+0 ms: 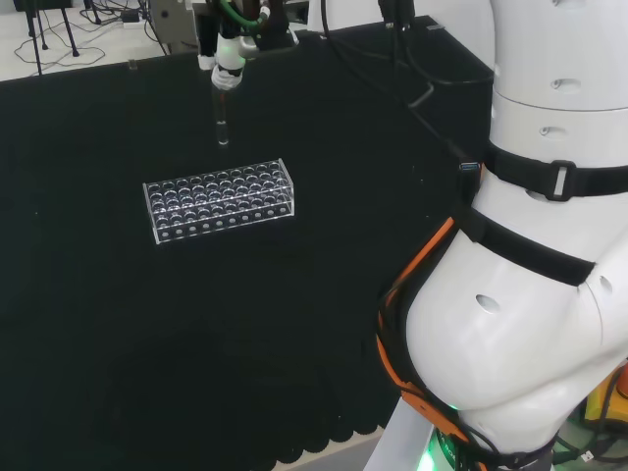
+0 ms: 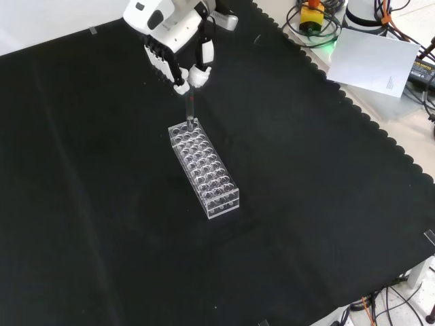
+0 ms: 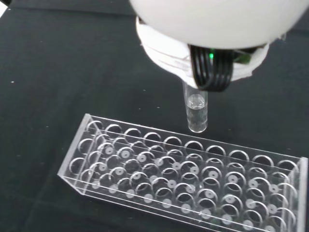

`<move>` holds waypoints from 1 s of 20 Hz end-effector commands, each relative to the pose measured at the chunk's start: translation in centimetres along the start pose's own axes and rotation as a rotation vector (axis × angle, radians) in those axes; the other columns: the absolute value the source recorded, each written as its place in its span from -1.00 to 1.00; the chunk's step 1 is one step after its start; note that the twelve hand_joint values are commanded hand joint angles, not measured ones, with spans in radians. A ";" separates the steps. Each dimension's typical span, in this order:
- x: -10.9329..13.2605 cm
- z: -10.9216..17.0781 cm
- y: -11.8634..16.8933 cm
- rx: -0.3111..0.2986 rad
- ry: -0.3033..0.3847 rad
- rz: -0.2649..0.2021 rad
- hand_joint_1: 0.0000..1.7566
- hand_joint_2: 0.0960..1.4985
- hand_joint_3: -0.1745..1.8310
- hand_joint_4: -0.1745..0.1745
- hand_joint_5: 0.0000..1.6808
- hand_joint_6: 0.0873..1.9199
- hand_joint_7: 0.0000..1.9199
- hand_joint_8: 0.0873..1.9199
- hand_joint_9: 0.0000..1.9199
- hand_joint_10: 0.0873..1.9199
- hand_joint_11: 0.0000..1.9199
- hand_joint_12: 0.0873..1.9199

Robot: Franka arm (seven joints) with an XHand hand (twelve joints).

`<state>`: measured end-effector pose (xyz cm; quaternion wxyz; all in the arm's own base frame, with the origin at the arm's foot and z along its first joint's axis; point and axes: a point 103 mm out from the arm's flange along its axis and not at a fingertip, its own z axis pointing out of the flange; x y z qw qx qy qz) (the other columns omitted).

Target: Put the test tube back in the rack.

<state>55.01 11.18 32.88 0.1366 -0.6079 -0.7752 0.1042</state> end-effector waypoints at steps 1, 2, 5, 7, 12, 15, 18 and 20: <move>0.7 0.2 0.2 0.006 0.004 -0.016 0.65 -0.39 -0.06 -1.00 0.75 -1.00 0.53 -0.42 0.51 -0.64 0.43 0.08; 0.6 0.3 0.2 0.009 0.005 -0.016 0.65 -0.39 -0.06 -1.00 0.75 -1.00 0.53 -0.42 0.51 -0.64 0.43 0.08; 0.7 0.8 0.1 0.021 0.007 -0.017 0.65 -0.39 -0.06 -1.00 0.75 -1.00 0.53 -0.42 0.51 -0.64 0.43 0.08; 0.7 1.2 0.0 0.031 0.009 -0.019 0.65 -0.39 -0.06 -1.00 0.75 -1.00 0.53 -0.42 0.51 -0.64 0.43 0.08; 0.8 2.3 0.0 0.054 0.019 -0.020 0.65 -0.39 -0.06 -1.00 0.75 -1.00 0.53 -0.42 0.51 -0.64 0.43 0.08; 1.1 2.9 0.3 0.065 0.027 -0.026 0.65 -0.39 -0.06 -1.00 0.76 -1.00 0.53 -0.42 0.51 -0.65 0.43 0.08; 1.2 3.5 0.5 0.072 0.037 -0.029 0.65 -0.39 -0.06 -1.00 0.76 -1.00 0.53 -0.42 0.51 -0.65 0.43 0.08; 1.2 3.8 0.7 0.078 0.042 -0.028 0.65 -0.39 -0.06 -1.00 0.76 -1.00 0.53 -0.42 0.51 -0.65 0.43 0.08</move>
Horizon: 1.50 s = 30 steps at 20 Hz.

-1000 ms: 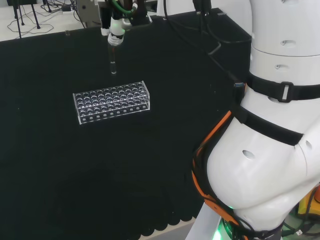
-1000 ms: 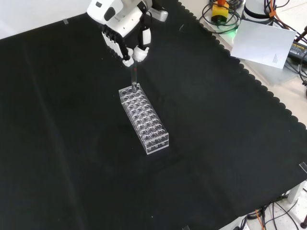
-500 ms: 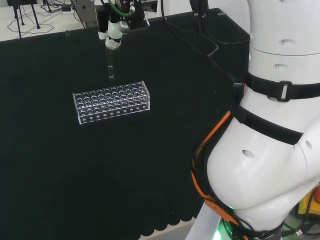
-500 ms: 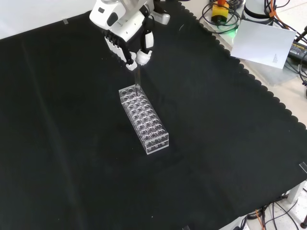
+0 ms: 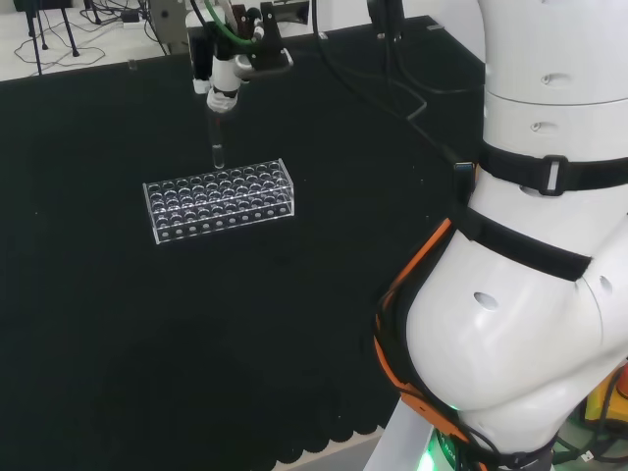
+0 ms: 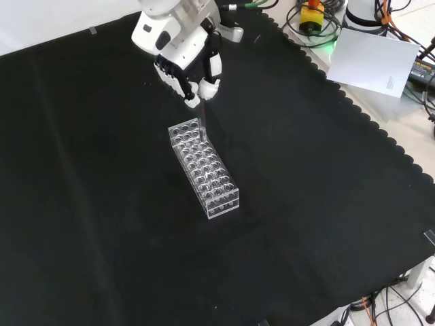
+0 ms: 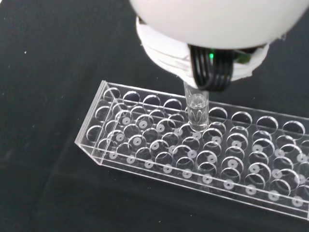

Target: Put the test tube back in the rack.

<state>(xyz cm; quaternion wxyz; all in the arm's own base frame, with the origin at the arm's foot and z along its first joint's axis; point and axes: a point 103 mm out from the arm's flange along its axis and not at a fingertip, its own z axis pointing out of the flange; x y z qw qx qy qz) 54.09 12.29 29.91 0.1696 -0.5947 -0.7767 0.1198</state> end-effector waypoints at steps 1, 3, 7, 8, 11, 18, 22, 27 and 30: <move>0.1 0.9 0.4 0.013 0.016 -0.003 0.65 -0.39 -0.06 -1.00 0.76 -1.00 0.53 -0.42 0.51 -0.65 0.43 0.08; -0.1 1.3 0.6 0.022 0.021 -0.001 0.65 -0.39 -0.06 -1.00 0.76 -1.00 0.53 -0.42 0.51 -0.65 0.43 0.08; -0.2 1.9 0.9 0.036 0.026 0.002 0.65 -0.39 -0.06 -1.00 0.76 -1.00 0.53 -0.42 0.51 -0.65 0.43 0.08; -0.3 2.1 1.0 0.039 0.027 0.003 0.65 -0.39 -0.06 -1.00 0.76 -1.00 0.53 -0.42 0.51 -0.65 0.43 0.08; -0.6 2.0 0.8 0.037 0.032 0.004 0.65 -0.39 -0.06 -1.00 0.76 -1.00 0.53 -0.42 0.51 -0.65 0.43 0.08; -1.2 2.4 1.0 0.043 0.051 0.043 0.65 -0.39 -0.06 -1.00 0.76 -1.00 0.53 -0.42 0.51 -0.65 0.43 0.08; -1.3 2.5 1.2 0.045 0.050 0.036 0.65 -0.39 -0.06 -1.00 0.76 -1.00 0.53 -0.42 0.51 -0.65 0.43 0.08; -1.3 2.6 1.4 0.051 0.050 0.028 0.65 -0.39 -0.06 -1.00 0.76 -1.00 0.53 -0.42 0.51 -0.65 0.43 0.08; -1.3 2.7 1.5 0.052 0.050 0.026 0.65 -0.39 -0.06 -1.00 0.76 -1.00 0.53 -0.42 0.51 -0.64 0.43 0.08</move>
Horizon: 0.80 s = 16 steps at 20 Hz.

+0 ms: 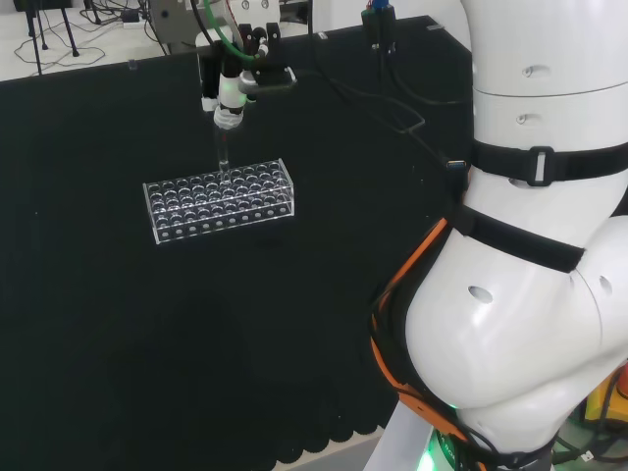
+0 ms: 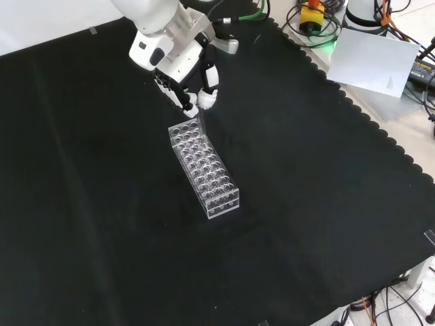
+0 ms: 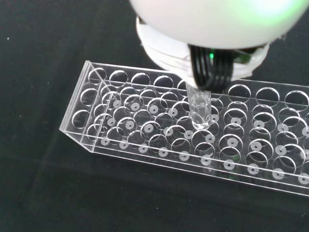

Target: Put the test tube back in the rack.

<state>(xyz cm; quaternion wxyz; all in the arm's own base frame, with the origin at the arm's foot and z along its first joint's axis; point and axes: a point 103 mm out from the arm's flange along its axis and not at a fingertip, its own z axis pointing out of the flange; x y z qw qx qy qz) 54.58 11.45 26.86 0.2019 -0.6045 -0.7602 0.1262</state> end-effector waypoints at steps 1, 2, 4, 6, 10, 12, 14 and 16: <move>0.0 0.1 0.2 0.003 -0.001 -0.004 0.65 -0.39 -0.06 -1.00 0.76 -1.00 0.53 -0.42 0.51 -0.64 0.43 0.08; 0.0 0.1 0.2 0.004 -0.002 -0.003 0.65 -0.39 -0.06 -1.00 0.76 -1.00 0.53 -0.42 0.51 -0.64 0.43 0.08; 0.0 0.1 0.3 0.005 -0.001 -0.005 0.65 -0.39 -0.06 -1.00 0.76 -1.00 0.53 -0.42 0.51 -0.64 0.43 0.08; 0.0 0.1 0.4 0.004 0.002 -0.007 0.65 -0.39 -0.06 -1.00 0.76 -1.00 0.53 -0.42 0.51 -0.64 0.43 0.08; -0.1 0.2 0.5 0.004 0.004 -0.005 0.65 -0.39 -0.06 -1.00 0.76 -1.00 0.53 -0.42 0.51 -0.64 0.43 0.08; -0.1 0.2 0.6 0.005 0.005 -0.005 0.65 -0.39 -0.06 -1.00 0.76 -1.00 0.53 -0.42 0.51 -0.64 0.43 0.08; -0.1 0.2 0.7 0.006 0.007 -0.005 0.65 -0.39 -0.06 -1.00 0.76 -1.00 0.53 -0.42 0.51 -0.64 0.43 0.08; -0.1 0.2 0.7 0.007 0.007 -0.006 0.65 -0.39 -0.06 -1.00 0.76 -1.00 0.53 -0.42 0.51 -0.64 0.43 0.08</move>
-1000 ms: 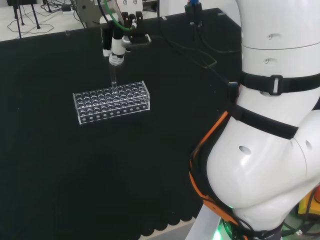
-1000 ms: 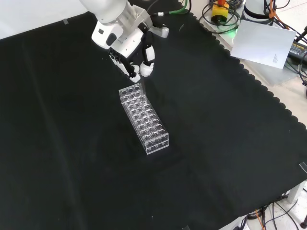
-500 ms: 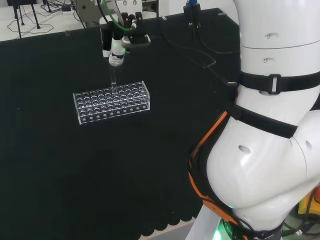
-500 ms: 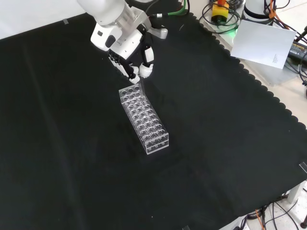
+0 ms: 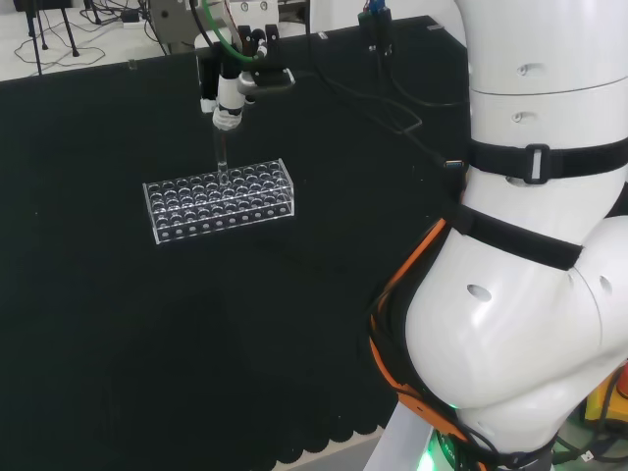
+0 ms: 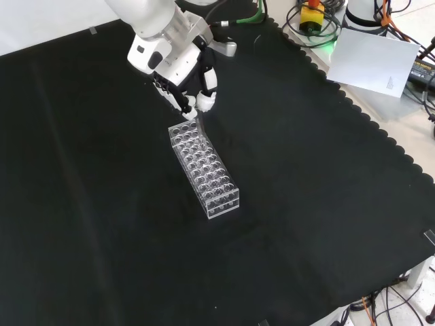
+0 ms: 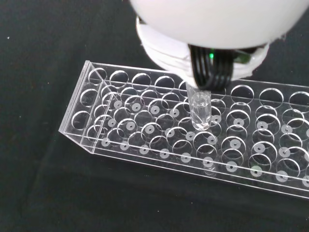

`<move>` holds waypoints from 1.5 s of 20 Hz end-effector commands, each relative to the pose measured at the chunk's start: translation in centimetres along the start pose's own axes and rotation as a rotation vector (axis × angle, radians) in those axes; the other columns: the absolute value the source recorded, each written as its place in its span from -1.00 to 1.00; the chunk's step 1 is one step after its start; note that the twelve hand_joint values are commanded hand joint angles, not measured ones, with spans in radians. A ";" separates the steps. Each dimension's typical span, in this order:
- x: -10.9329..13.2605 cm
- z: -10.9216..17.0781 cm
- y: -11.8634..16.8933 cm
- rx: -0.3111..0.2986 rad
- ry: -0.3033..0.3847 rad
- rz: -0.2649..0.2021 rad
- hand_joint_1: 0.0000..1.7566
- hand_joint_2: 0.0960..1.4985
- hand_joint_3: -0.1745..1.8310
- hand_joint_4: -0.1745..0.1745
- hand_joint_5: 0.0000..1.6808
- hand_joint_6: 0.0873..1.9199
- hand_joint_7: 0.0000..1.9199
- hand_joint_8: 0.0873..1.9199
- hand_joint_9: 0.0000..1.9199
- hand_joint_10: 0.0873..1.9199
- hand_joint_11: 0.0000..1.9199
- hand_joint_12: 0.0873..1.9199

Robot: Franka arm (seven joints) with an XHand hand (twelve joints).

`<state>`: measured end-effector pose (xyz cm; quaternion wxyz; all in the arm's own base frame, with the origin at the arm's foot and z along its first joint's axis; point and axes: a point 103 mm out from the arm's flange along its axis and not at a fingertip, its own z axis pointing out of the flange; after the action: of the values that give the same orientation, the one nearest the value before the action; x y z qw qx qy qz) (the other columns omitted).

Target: Put the test tube back in the rack.

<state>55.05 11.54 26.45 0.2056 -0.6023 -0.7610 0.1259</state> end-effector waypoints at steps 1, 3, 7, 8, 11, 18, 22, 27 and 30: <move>0.0 0.0 0.2 0.003 0.001 0.000 0.65 -0.39 -0.06 -1.00 0.76 -1.00 0.53 -0.42 0.51 -0.64 0.43 0.08; -0.1 0.0 0.2 0.004 0.001 -0.001 0.65 -0.39 -0.06 -1.00 0.76 -1.00 0.53 -0.42 0.51 -0.64 0.43 0.08; -0.1 0.1 0.4 0.009 0.000 0.000 0.65 -0.39 -0.06 -1.00 0.76 -1.00 0.53 -0.42 0.51 -0.64 0.43 0.08; -0.1 0.1 0.4 0.009 -0.001 0.001 0.65 -0.39 -0.06 -1.00 0.76 -1.00 0.53 -0.42 0.51 -0.64 0.43 0.08; -0.1 0.1 0.6 0.012 -0.004 0.005 0.65 -0.39 -0.06 -1.00 0.76 -1.00 0.53 -0.42 0.51 -0.64 0.43 0.08; -0.4 0.2 2.1 0.057 -0.013 0.014 0.65 -0.39 -0.06 -1.00 0.76 -1.00 0.53 -0.42 0.51 -0.64 0.43 0.08; -0.7 0.8 2.7 0.023 -0.024 0.002 0.65 -0.39 -0.06 -1.00 0.76 -1.00 0.53 -0.42 0.51 -0.64 0.43 0.08; -0.7 1.2 3.0 0.028 -0.021 -0.007 0.65 -0.39 -0.06 -1.00 0.76 -1.00 0.53 -0.42 0.51 -0.64 0.43 0.08; -0.7 1.3 3.1 0.025 -0.026 -0.008 0.65 -0.39 -0.06 -1.00 0.76 -1.00 0.53 -0.42 0.51 -0.64 0.43 0.08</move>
<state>57.74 11.75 25.23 0.2011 -0.5997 -0.7629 0.1337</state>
